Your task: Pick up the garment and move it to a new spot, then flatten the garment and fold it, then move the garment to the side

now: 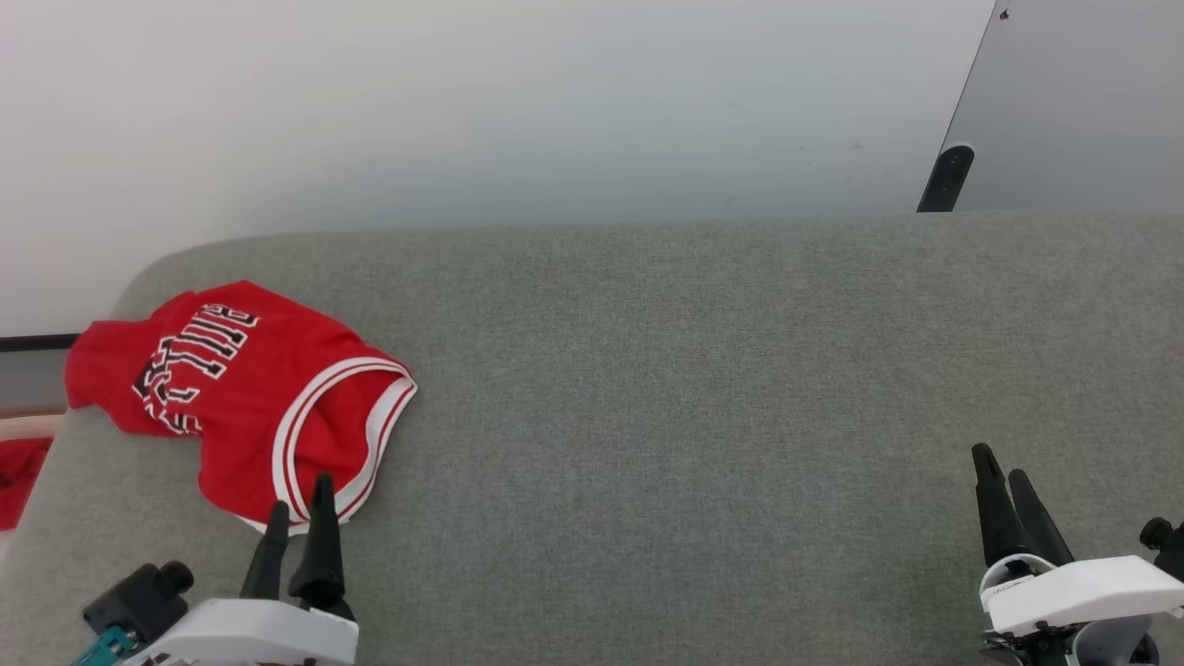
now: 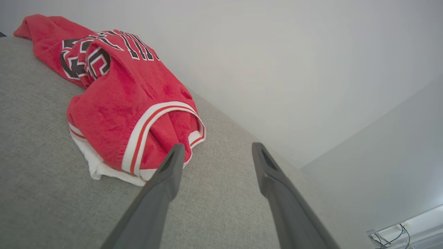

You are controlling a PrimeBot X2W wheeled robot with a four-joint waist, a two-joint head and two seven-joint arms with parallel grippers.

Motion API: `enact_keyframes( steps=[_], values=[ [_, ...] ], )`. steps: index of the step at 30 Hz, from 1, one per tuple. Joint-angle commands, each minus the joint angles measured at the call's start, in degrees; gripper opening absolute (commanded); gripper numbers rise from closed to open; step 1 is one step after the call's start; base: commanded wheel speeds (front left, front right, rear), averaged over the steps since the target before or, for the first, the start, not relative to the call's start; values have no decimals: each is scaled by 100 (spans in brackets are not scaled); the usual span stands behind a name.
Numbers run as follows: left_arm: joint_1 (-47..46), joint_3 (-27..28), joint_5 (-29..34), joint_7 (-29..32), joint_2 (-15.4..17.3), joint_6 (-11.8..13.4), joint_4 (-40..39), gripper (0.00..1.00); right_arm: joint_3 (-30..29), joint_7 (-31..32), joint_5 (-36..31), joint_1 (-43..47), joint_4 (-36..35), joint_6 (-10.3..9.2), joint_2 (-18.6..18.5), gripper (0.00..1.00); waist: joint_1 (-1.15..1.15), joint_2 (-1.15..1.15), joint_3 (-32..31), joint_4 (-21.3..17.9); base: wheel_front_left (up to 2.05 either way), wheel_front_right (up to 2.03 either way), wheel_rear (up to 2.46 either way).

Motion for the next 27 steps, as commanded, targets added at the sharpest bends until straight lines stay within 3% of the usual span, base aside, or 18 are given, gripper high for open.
enact_keyframes(
  steps=[1,7,27],
  values=[
    [-22,-9,196,-58,52,14,-85,100,7,-40,-168,-158,-80,-3,-45,100,0,0,1,-1,0,0,0],
    [45,-82,904,-213,106,90,-132,100,50,-111,-858,-189,-131,-4,-68,100,0,0,-1,-21,0,0,0],
    [133,-217,2018,-491,182,157,-67,100,85,-304,-2051,-191,-179,-5,-101,100,0,0,-24,-17,0,0,0]
  ],
)
